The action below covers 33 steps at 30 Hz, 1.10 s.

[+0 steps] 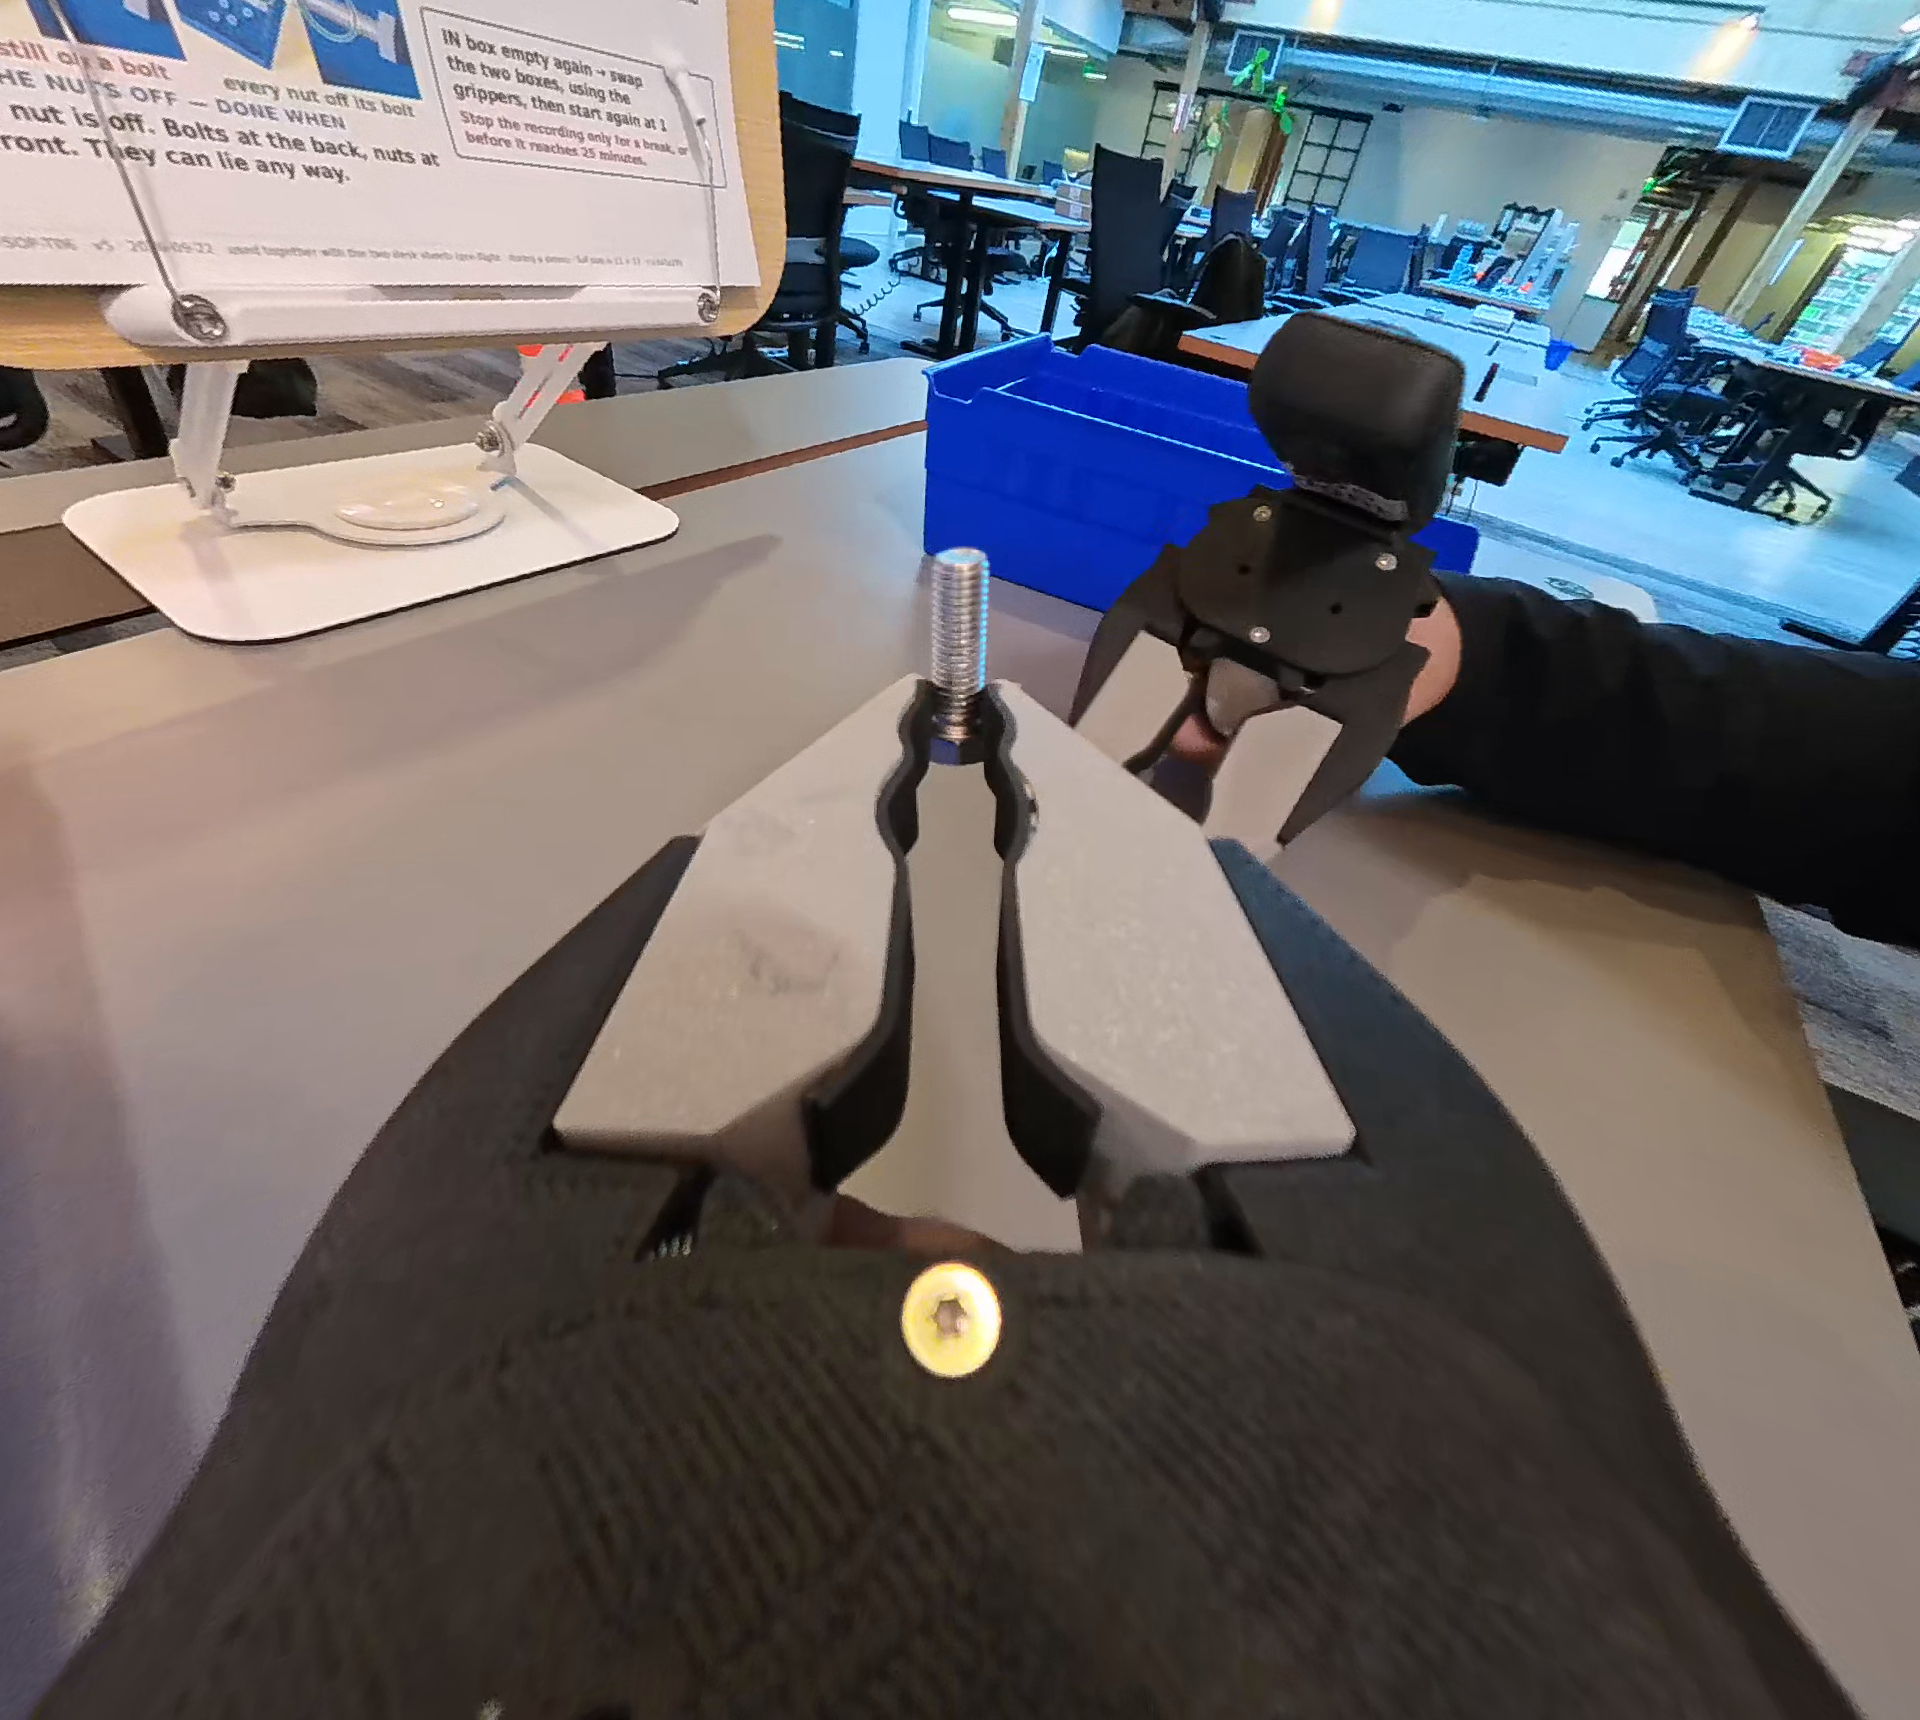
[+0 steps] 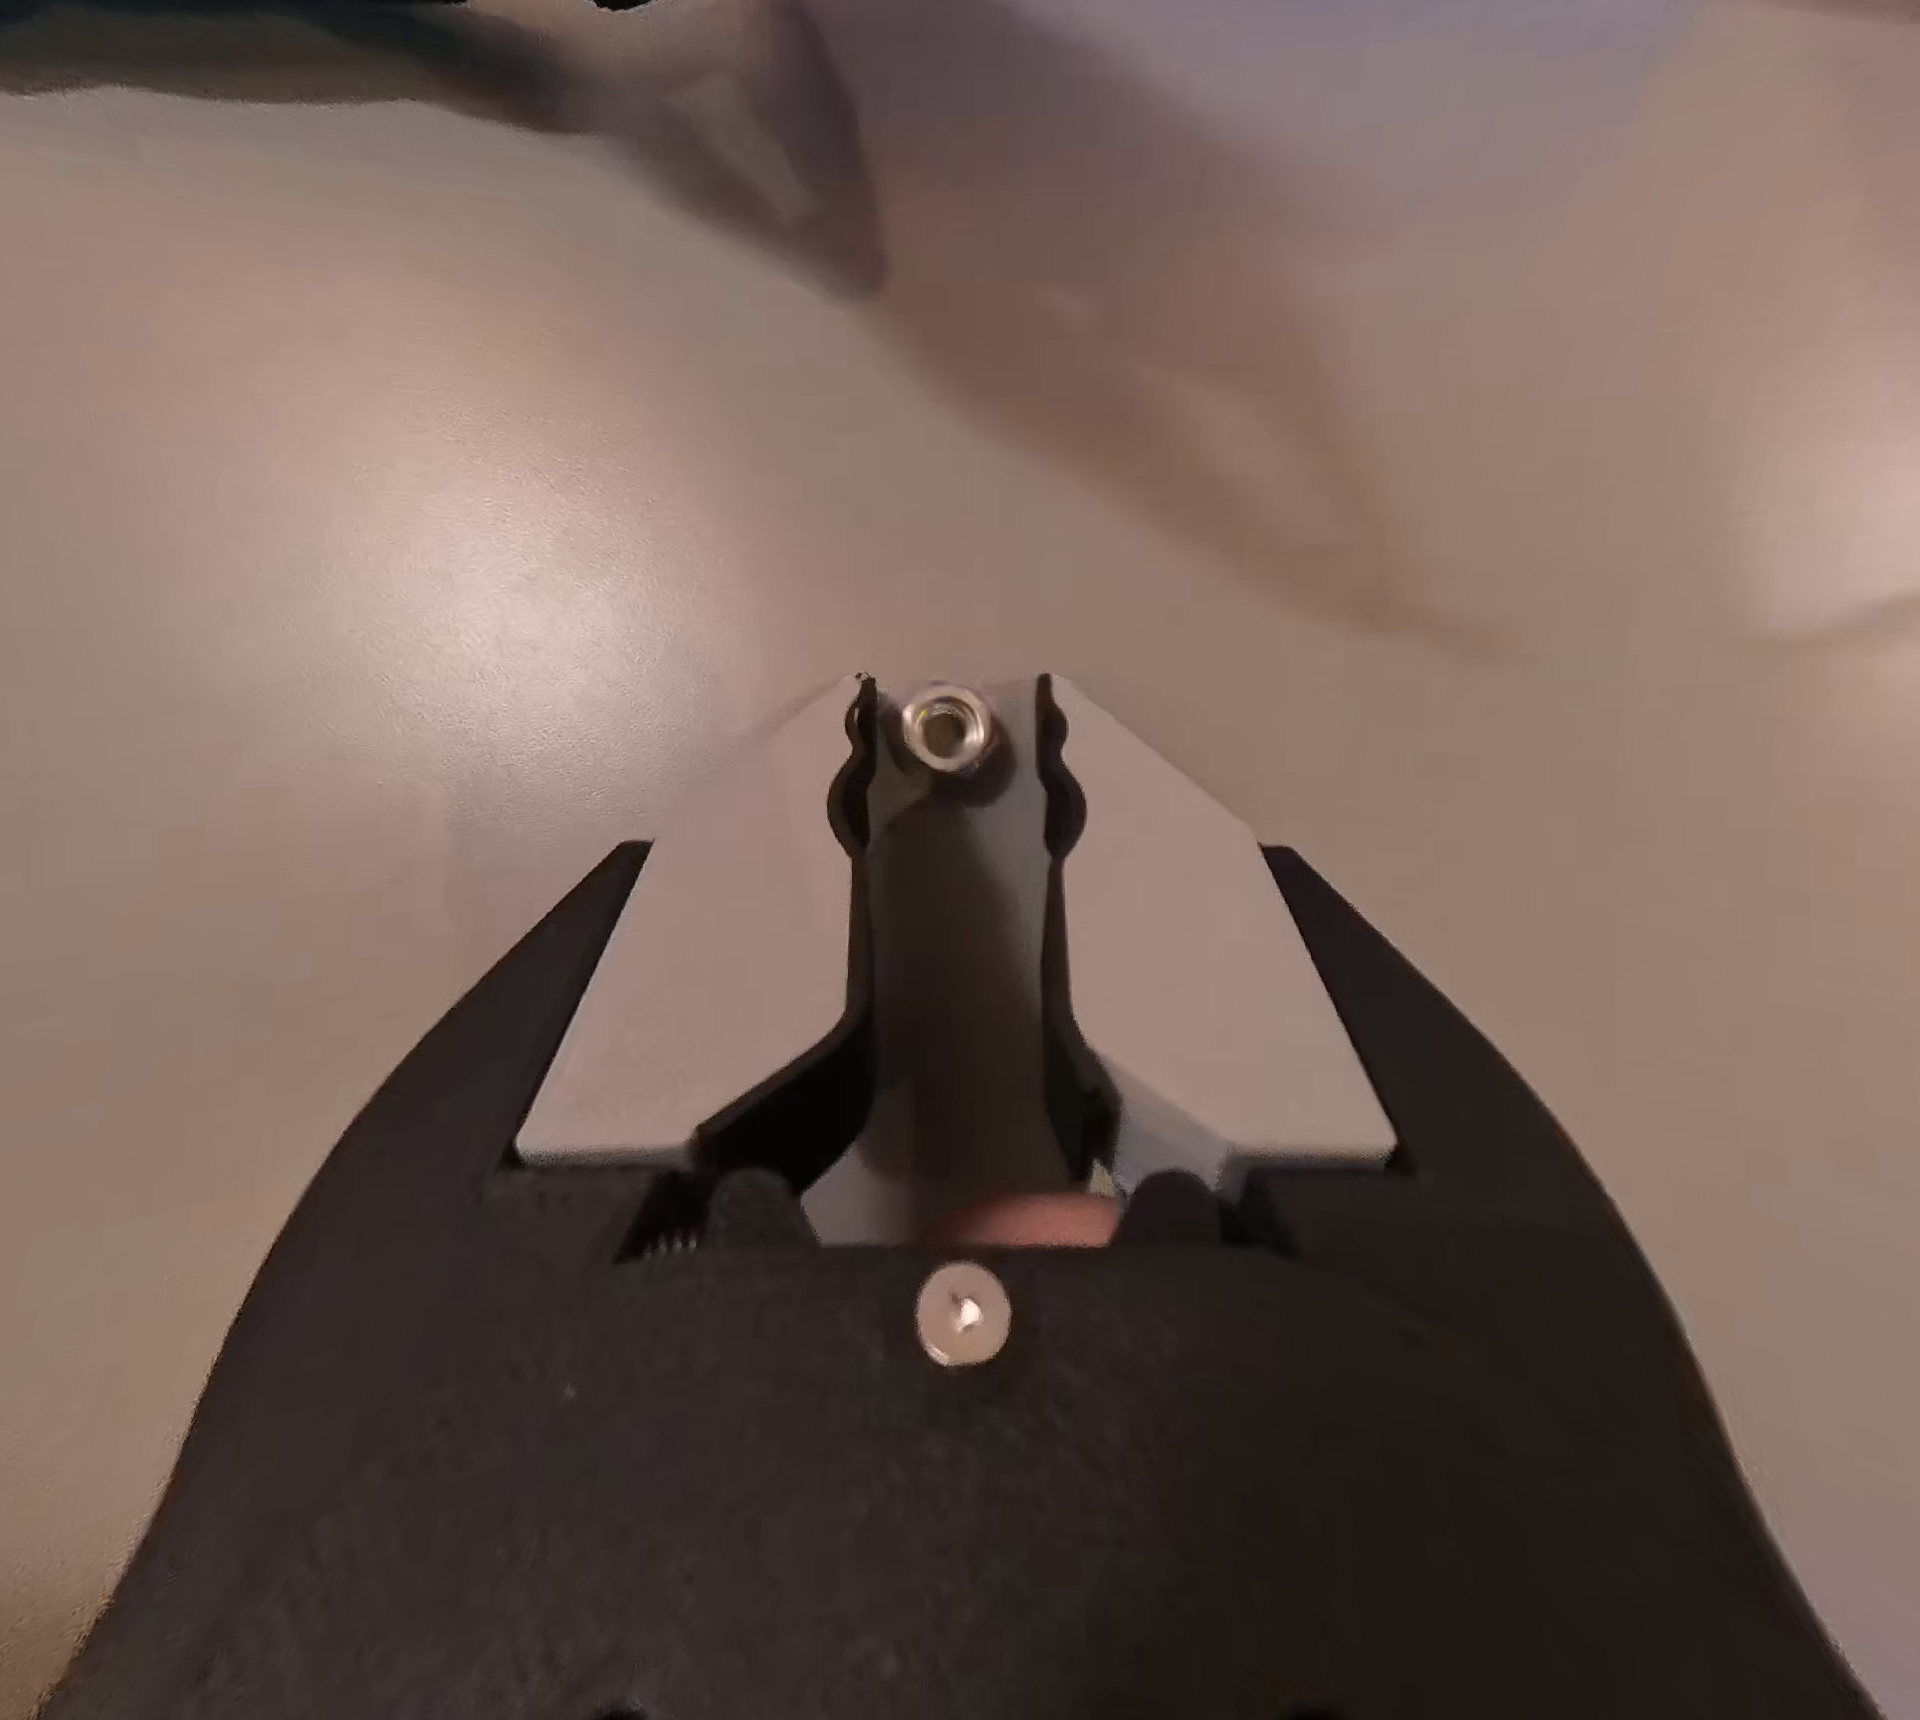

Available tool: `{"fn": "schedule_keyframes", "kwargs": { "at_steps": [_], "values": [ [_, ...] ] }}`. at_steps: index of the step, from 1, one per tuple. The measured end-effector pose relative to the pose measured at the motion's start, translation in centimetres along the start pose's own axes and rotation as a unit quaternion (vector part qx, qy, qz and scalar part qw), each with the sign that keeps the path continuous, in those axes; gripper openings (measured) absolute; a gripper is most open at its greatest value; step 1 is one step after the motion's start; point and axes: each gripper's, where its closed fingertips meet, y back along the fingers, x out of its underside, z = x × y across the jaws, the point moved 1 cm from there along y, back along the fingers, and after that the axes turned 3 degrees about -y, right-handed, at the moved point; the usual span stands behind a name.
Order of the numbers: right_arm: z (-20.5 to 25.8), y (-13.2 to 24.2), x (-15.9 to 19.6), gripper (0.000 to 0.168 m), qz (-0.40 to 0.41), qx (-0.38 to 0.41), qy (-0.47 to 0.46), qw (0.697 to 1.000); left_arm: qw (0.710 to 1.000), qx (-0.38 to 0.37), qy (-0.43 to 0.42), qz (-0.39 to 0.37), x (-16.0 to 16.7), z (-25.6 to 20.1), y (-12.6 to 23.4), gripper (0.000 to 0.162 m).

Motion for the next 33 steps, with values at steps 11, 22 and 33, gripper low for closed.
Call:
{"fn": "schedule_keyframes", "kwargs": {
  "at_steps": [11,22,33],
  "values": [
    [-0.3,2.0,0.6,0.027,-0.014,0.032,0.049,0.998,1.000,0.009,0.002,-0.001,-0.1,-0.3,0.0,0.006],
    [-0.6,1.4,1.2,0.019,-0.016,0.024,0.043,0.999,1.000,0.019,-0.001,0.009,0.4,-0.9,-0.4,0.006],
    [-0.6,1.3,1.2,0.019,-0.015,0.012,0.031,0.999,1.000,0.025,-0.002,0.010,0.4,-1.2,-0.5,0.006]
  ]
}}
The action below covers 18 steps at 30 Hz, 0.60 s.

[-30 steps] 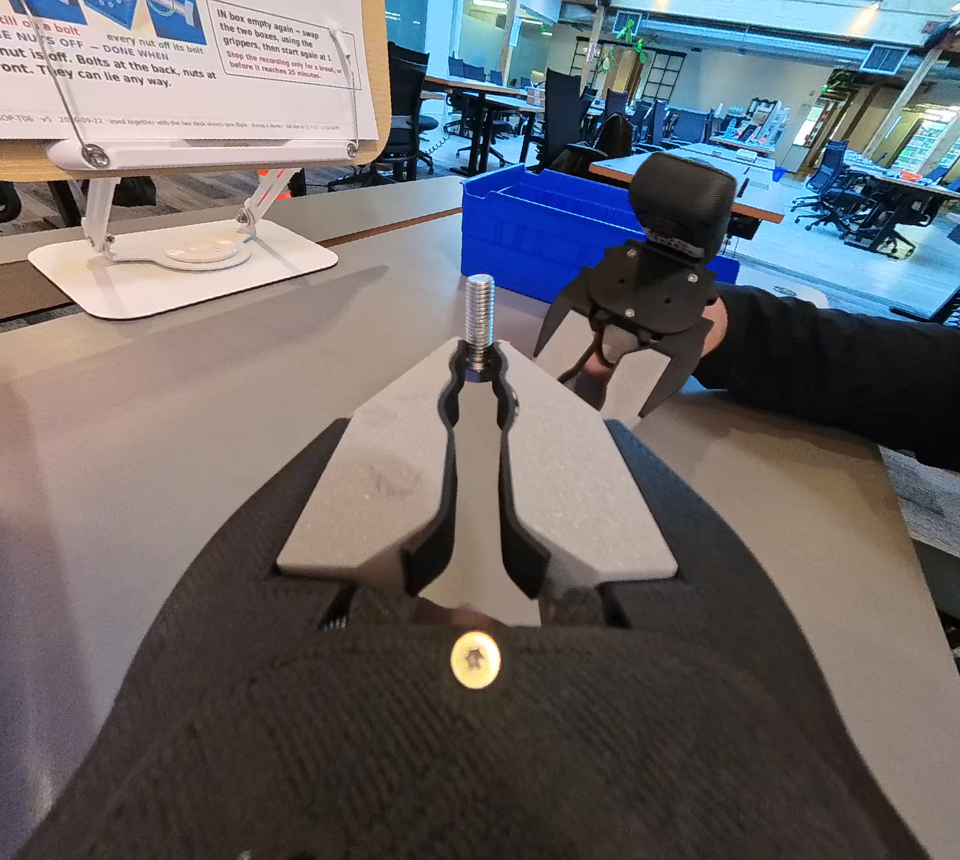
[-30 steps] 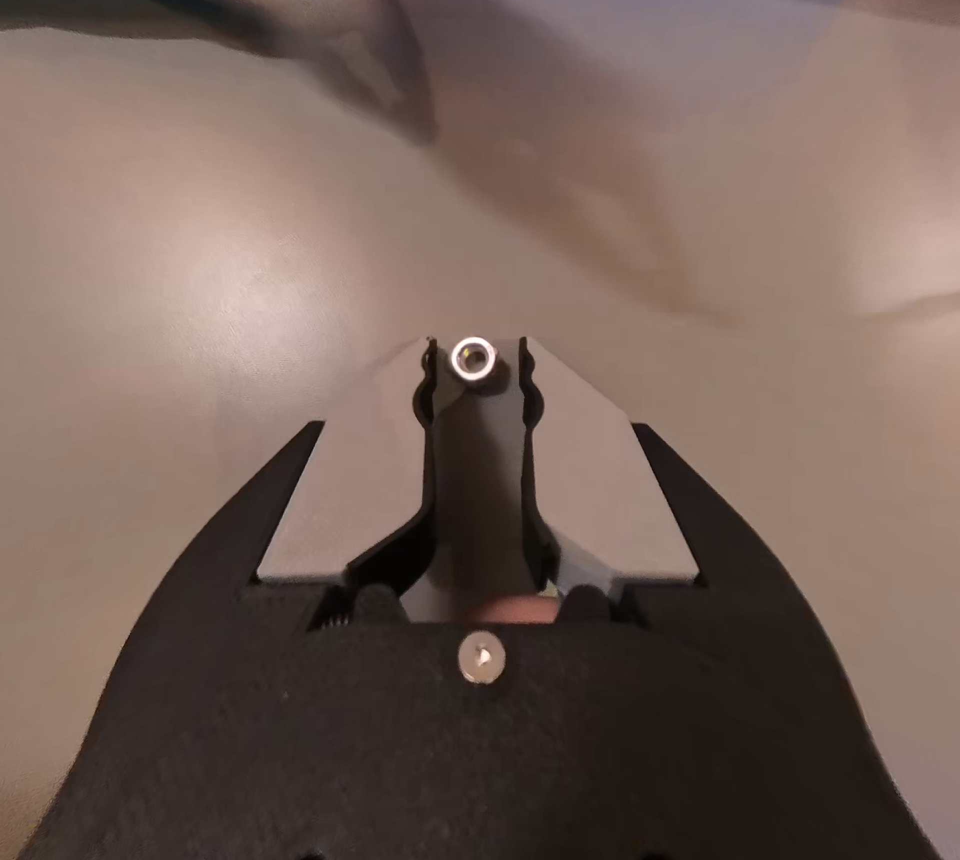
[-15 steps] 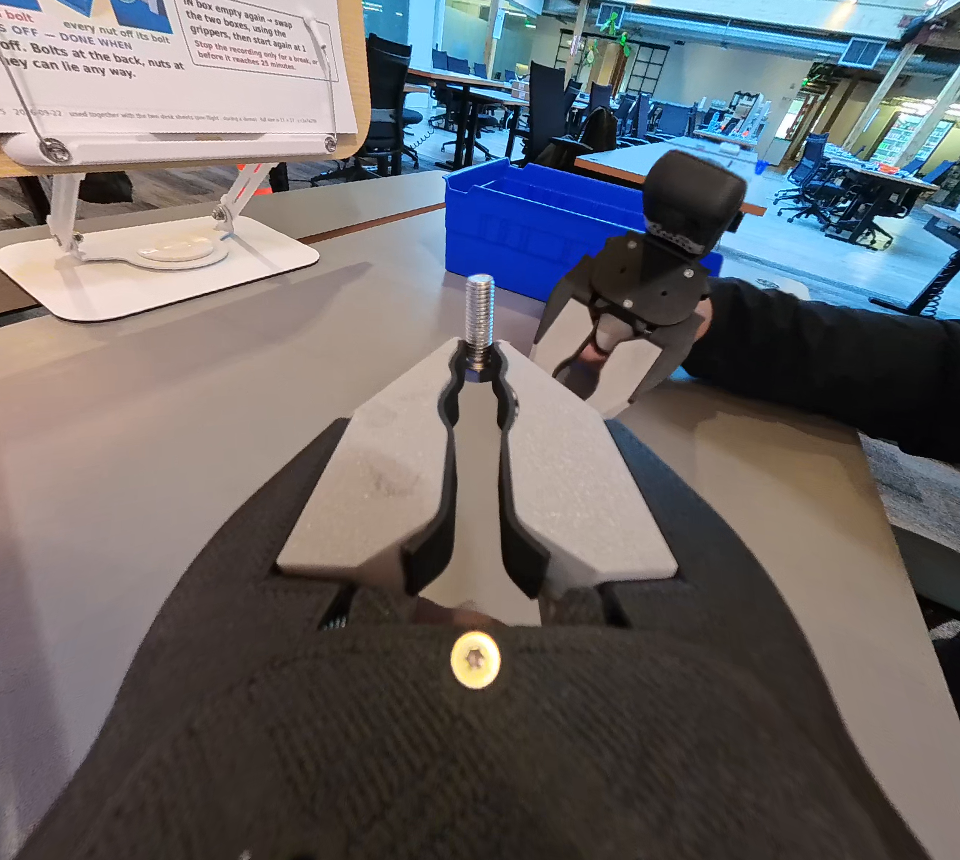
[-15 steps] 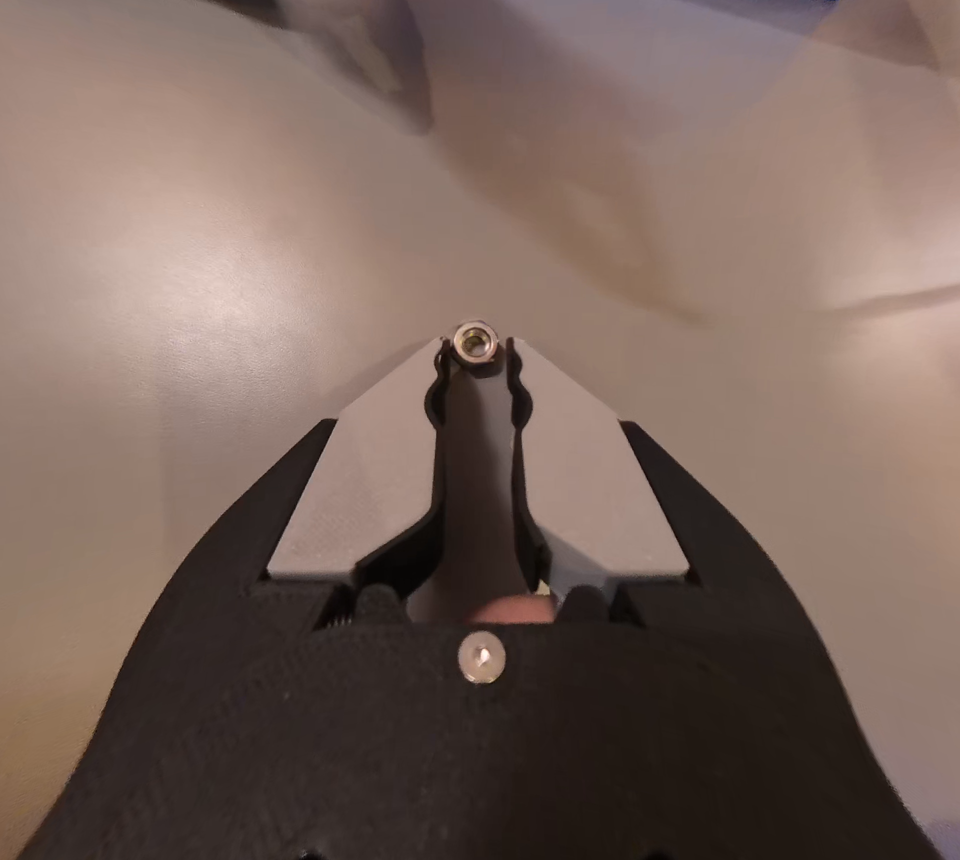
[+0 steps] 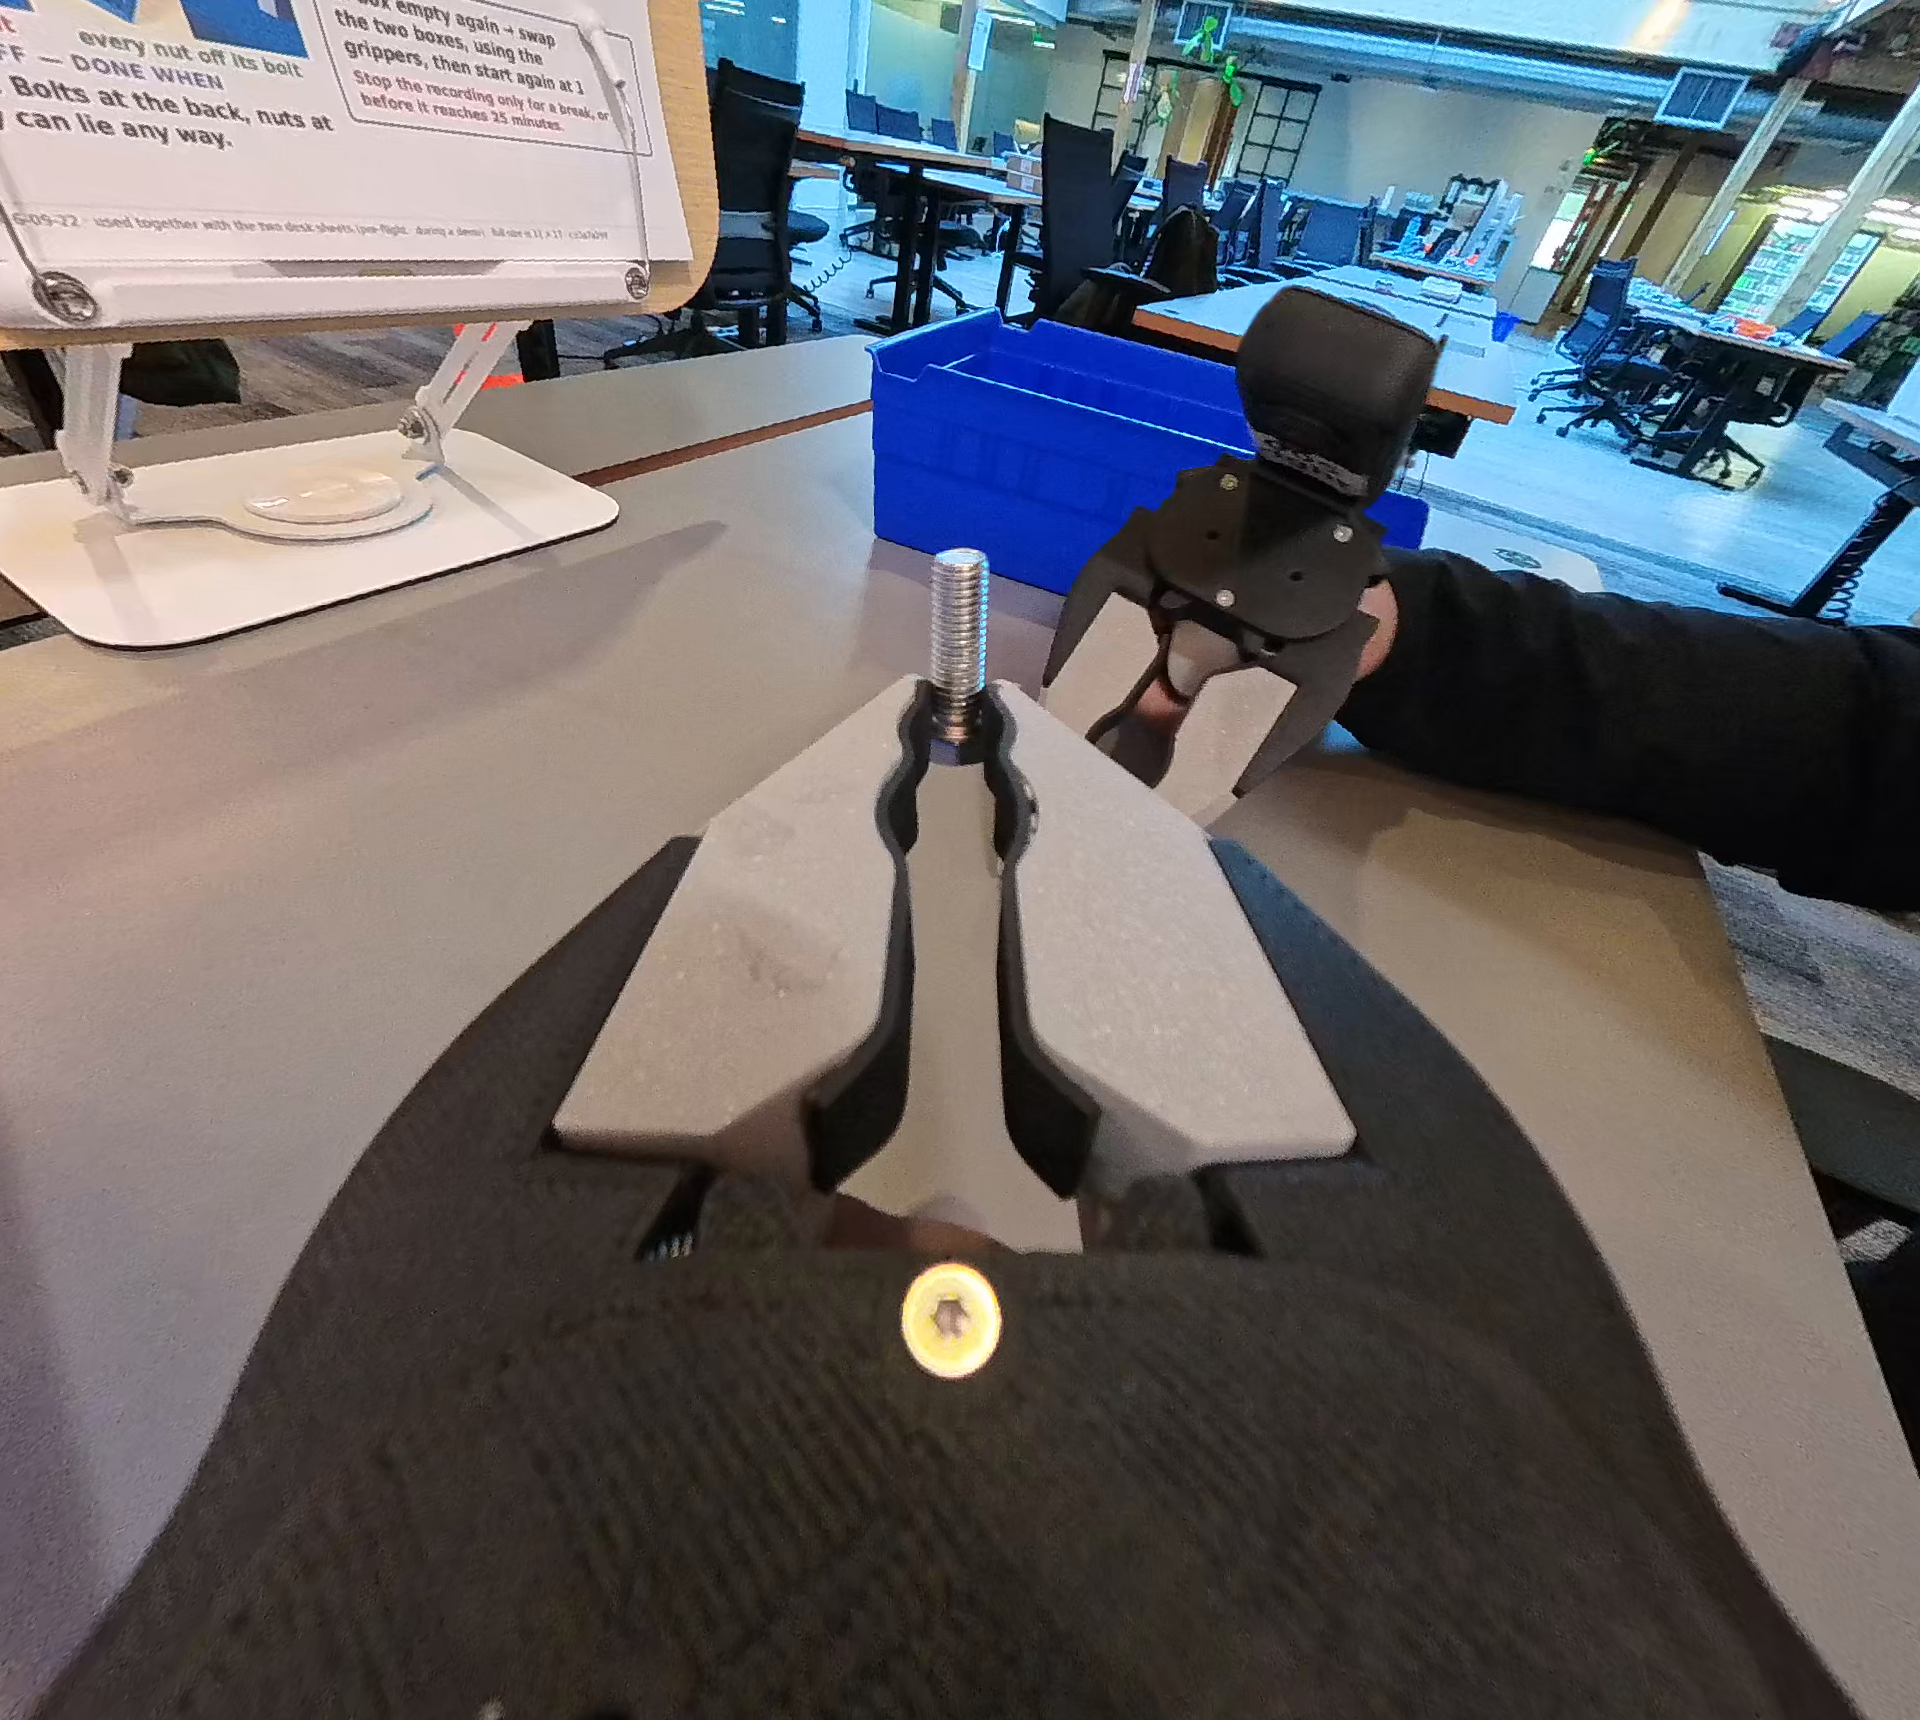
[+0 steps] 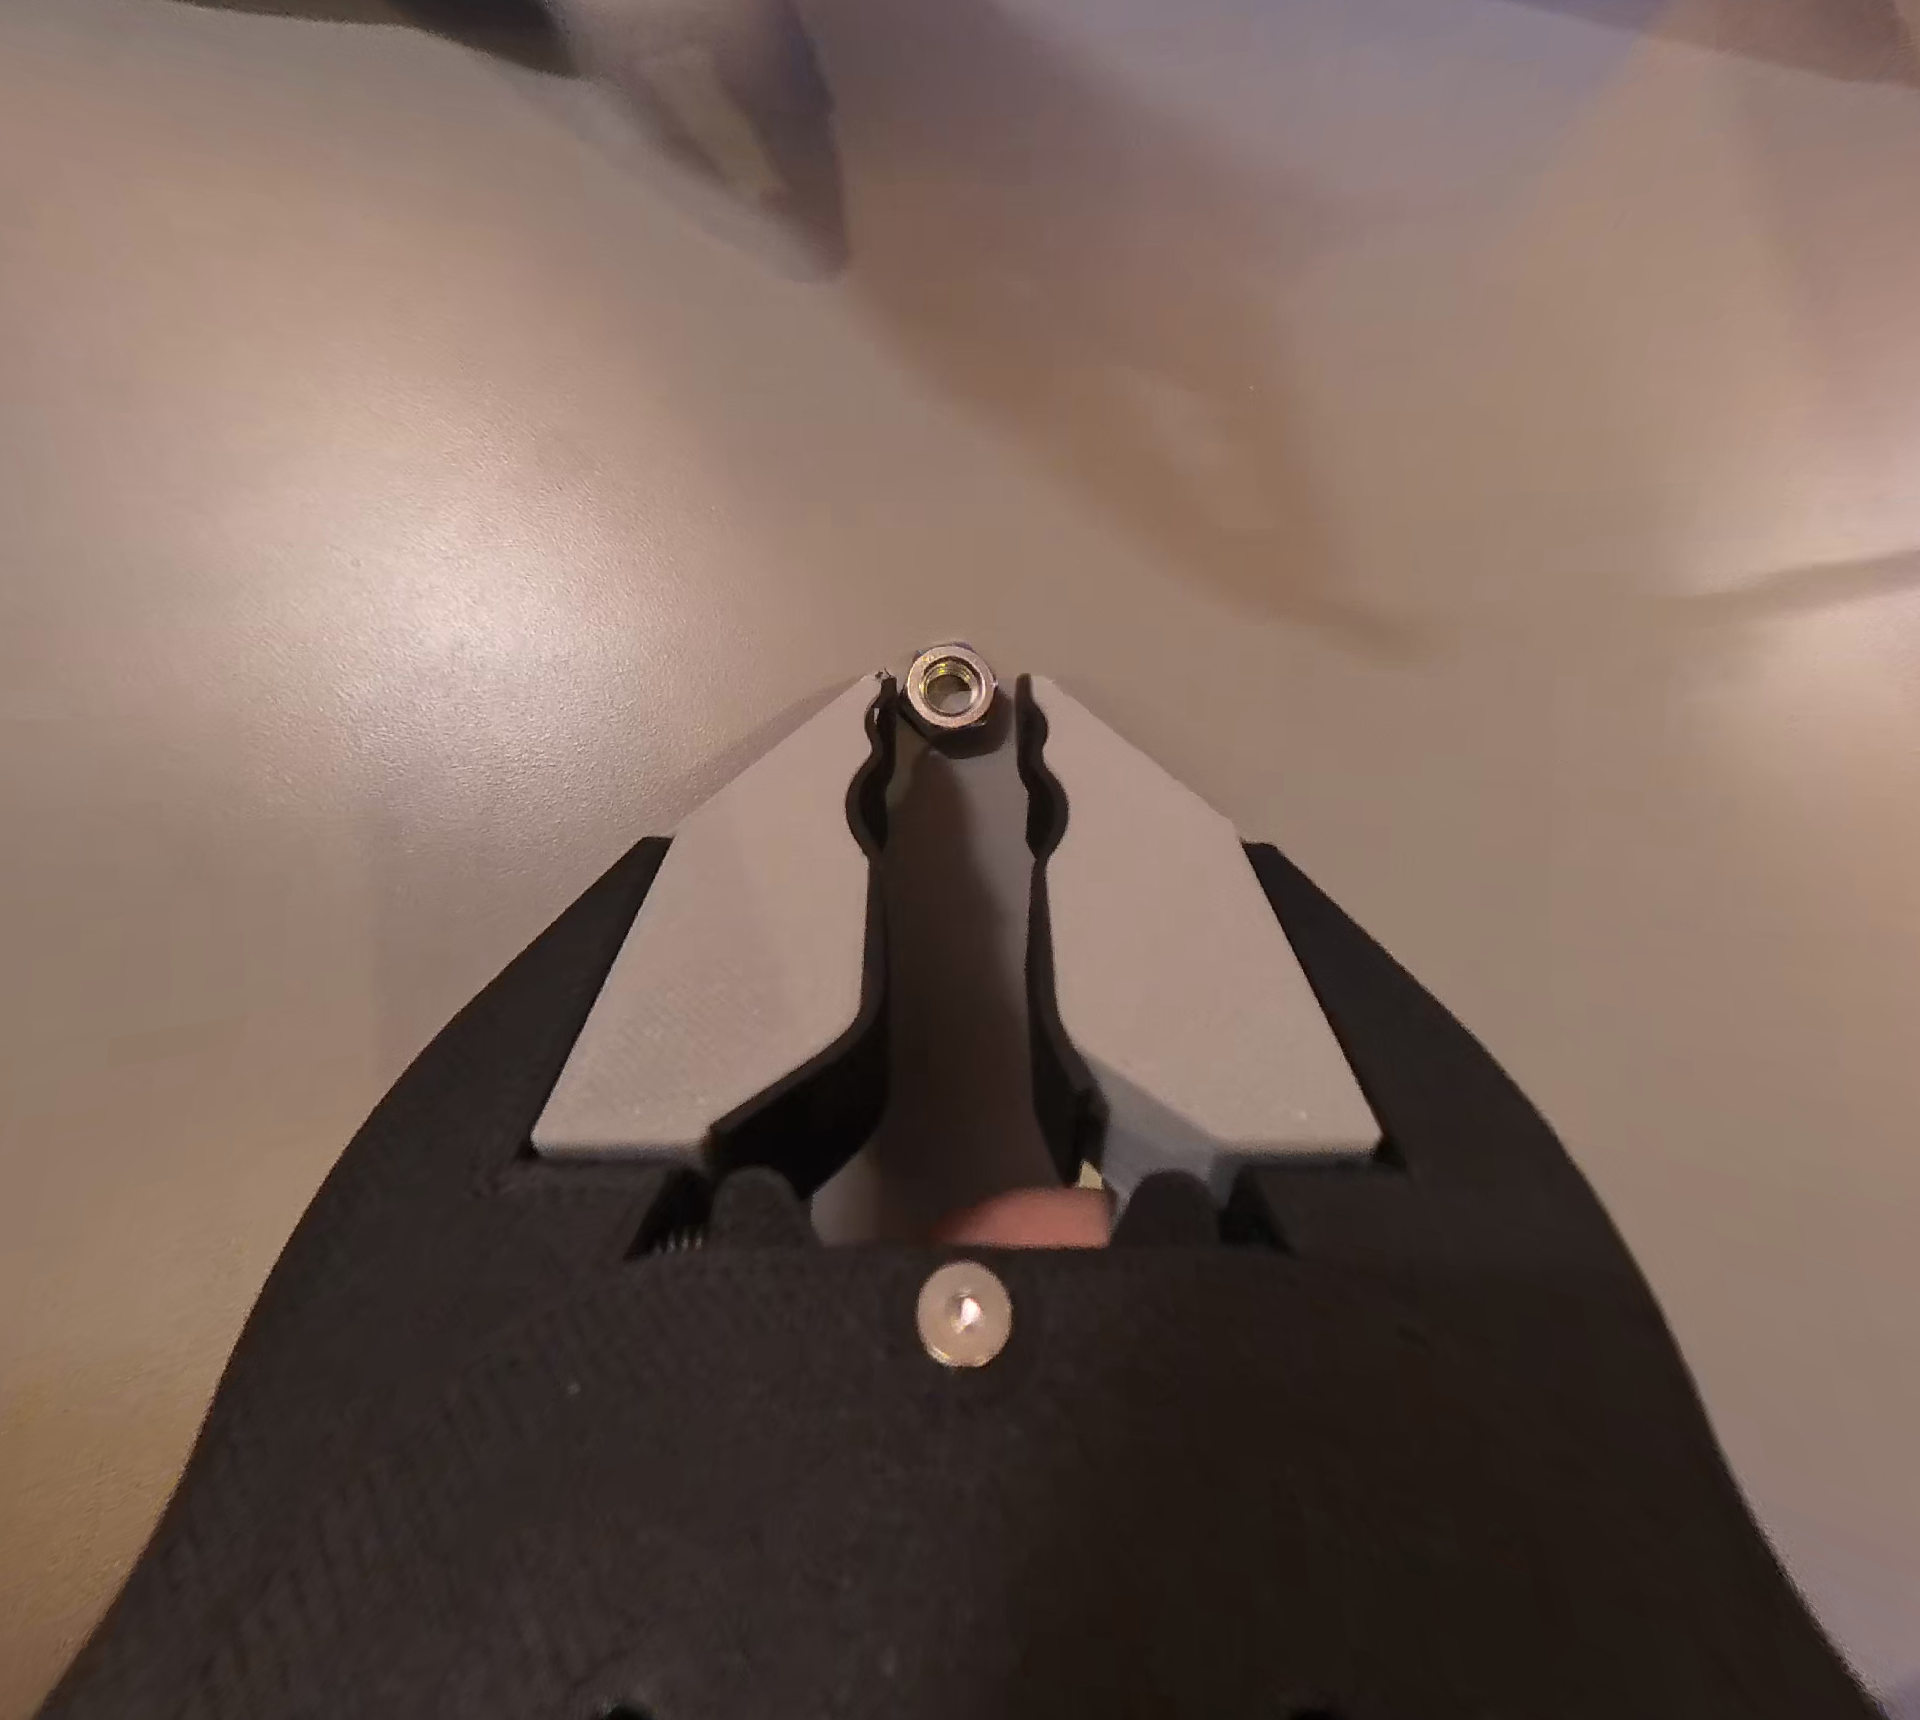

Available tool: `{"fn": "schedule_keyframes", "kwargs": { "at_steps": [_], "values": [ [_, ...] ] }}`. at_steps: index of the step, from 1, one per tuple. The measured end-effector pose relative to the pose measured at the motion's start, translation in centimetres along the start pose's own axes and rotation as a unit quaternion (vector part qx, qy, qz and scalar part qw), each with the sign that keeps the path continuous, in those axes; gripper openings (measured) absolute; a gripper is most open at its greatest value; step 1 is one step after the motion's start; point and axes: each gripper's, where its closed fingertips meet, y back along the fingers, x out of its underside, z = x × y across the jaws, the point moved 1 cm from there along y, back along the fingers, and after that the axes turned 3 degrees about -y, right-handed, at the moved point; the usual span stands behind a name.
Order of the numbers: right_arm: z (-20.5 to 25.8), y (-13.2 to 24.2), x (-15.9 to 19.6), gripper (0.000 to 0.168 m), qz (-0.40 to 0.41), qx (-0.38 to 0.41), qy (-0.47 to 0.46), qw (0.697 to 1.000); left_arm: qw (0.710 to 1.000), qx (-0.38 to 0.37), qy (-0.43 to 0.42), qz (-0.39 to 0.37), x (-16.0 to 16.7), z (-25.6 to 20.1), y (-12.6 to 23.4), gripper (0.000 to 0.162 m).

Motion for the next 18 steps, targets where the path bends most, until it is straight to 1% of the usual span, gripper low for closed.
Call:
{"fn": "schedule_keyframes", "kwargs": {
  "at_steps": [3,7,10,11,18],
  "values": [
    [0.06,-0.02,0.00,0.019,0.000,-0.002,-0.001,1.000,1.000,0.000,0.000,0.002,0.09,-0.03,-0.04,0.006],
    [-0.15,-0.03,0.06,0.031,0.004,0.003,-0.030,1.000,1.000,0.001,-0.001,0.007,0.29,-0.11,-0.16,0.006],
    [0.13,-0.09,-0.05,0.034,0.007,-0.006,-0.061,0.998,1.000,0.001,0.000,0.008,0.33,-0.08,-0.16,0.006],
    [0.26,-0.14,-0.10,0.034,0.007,-0.005,-0.065,0.998,1.000,0.001,0.000,0.007,0.29,-0.07,-0.14,0.006],
    [-0.15,-0.01,0.11,0.018,0.015,0.039,-0.097,0.994,1.000,0.003,0.002,0.005,0.21,-0.10,-0.10,0.006]
  ]
}}
